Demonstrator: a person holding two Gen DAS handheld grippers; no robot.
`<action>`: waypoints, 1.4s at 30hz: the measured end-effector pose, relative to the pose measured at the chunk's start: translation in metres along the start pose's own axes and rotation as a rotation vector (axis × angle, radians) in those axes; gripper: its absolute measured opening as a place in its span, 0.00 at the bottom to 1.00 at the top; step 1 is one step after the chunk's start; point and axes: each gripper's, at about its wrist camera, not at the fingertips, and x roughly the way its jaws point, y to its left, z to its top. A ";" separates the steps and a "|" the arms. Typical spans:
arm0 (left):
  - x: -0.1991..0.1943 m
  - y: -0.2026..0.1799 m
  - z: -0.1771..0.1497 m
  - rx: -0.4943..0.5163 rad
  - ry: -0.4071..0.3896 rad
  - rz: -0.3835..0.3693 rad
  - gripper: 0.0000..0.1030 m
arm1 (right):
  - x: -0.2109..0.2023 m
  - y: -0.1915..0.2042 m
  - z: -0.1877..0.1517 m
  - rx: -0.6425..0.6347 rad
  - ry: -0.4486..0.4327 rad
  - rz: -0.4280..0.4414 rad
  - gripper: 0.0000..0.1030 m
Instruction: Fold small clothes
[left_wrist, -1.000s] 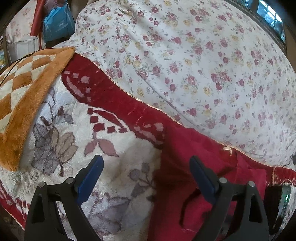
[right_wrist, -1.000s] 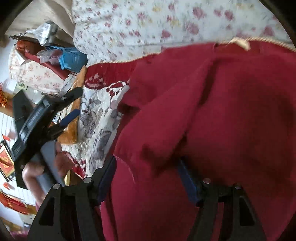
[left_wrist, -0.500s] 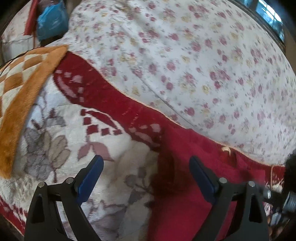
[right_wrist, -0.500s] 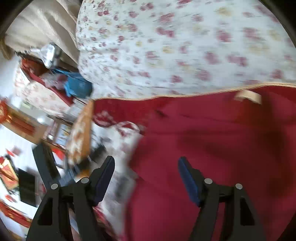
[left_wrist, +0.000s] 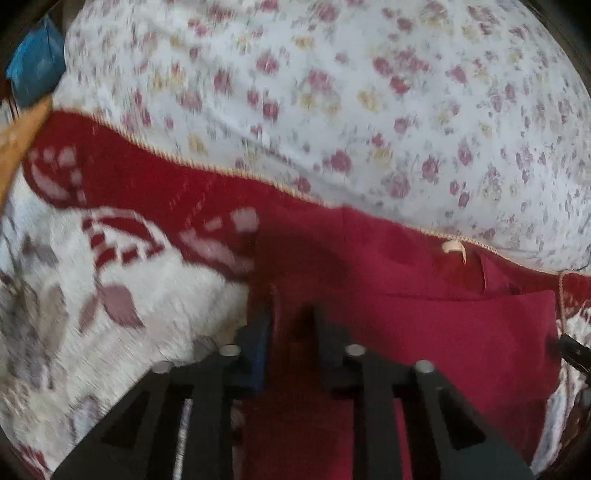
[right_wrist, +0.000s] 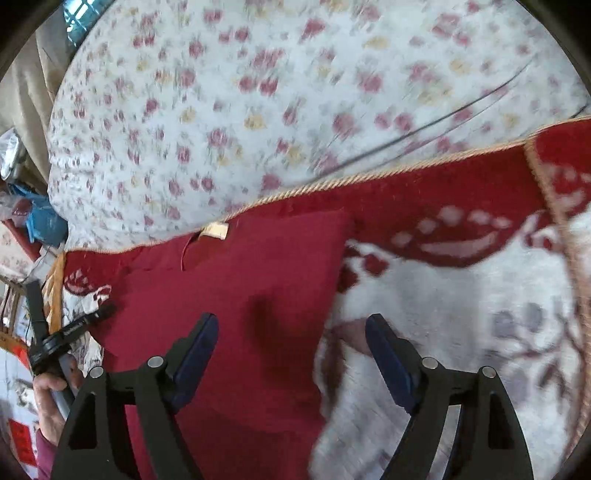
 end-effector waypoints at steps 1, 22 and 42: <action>-0.005 0.001 0.002 -0.006 -0.023 -0.011 0.10 | 0.011 0.003 0.002 0.008 0.011 -0.007 0.57; -0.017 0.017 -0.001 -0.098 -0.072 0.050 0.66 | -0.011 0.026 -0.044 -0.253 0.035 -0.300 0.40; 0.026 0.002 -0.017 0.023 0.058 0.160 0.87 | 0.021 0.040 0.022 -0.124 -0.029 -0.268 0.55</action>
